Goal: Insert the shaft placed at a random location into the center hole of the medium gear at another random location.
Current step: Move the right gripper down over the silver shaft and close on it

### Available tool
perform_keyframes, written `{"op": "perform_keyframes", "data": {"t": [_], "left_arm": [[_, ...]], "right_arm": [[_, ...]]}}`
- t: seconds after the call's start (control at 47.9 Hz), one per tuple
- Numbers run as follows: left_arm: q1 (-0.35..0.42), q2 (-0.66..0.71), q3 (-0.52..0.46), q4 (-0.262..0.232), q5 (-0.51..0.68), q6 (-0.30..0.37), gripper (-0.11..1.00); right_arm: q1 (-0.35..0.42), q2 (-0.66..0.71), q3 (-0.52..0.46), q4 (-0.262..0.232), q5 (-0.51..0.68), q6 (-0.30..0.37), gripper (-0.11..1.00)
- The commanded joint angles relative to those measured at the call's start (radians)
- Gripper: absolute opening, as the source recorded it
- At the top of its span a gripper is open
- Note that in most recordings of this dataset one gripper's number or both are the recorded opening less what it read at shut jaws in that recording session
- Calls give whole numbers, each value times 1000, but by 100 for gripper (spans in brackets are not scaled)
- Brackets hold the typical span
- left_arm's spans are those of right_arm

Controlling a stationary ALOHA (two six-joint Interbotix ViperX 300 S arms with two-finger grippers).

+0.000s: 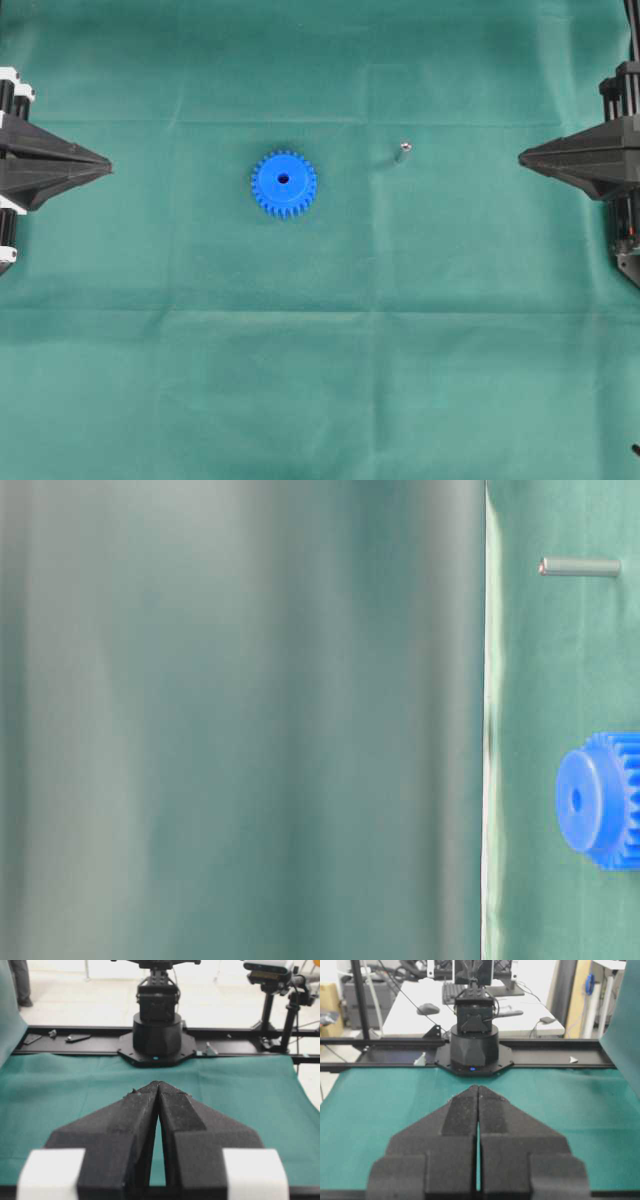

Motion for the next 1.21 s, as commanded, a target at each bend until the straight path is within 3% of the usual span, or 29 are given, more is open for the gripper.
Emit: {"op": "perform_keyframes", "data": {"t": [0.0,0.542,0.647,0.835,0.897,1.189], "left_arm": [[-9,8,-41,11,29,-6,0],[-9,5,-44,11,49,-11,0],[-9,6,-44,11,49,-11,0],[-9,6,-44,12,49,-11,0],[-9,8,-44,12,49,-11,0],[-8,8,-43,12,49,-8,0]], "right_arm": [[-11,6,-18,0,-8,11,1],[-127,186,-26,12,-5,12,3],[-153,270,-29,14,-34,11,21],[-207,443,-49,6,-77,-9,76],[-221,500,-51,6,-103,-18,90],[-275,753,-49,11,-265,-31,89]]}}
